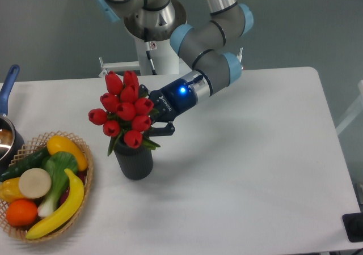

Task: Insert the flowers into the vase
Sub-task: 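Push the tulips further down into the vase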

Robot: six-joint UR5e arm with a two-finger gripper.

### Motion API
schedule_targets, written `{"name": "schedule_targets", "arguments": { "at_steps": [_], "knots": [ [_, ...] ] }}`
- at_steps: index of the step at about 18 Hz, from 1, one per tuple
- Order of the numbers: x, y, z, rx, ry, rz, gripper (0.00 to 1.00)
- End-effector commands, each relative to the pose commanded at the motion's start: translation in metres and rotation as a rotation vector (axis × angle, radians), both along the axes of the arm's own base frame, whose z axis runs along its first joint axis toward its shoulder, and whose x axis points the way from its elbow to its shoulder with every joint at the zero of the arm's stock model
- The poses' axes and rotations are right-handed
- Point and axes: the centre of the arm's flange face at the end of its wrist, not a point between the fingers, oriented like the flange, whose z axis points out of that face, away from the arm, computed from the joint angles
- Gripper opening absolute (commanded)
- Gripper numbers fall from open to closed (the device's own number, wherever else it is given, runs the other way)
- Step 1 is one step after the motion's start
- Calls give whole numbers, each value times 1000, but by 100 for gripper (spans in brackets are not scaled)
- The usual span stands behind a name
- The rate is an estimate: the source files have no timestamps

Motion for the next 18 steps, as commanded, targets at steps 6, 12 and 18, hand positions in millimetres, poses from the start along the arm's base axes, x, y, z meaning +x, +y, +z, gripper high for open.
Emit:
{"name": "schedule_targets", "arguments": {
  "at_steps": [6,12,18],
  "knots": [
    [-7,-6,0,2,1,18,57],
    [-6,-7,-2,0,-3,19,62],
    [-6,-8,0,2,1,20,79]
  ]
}}
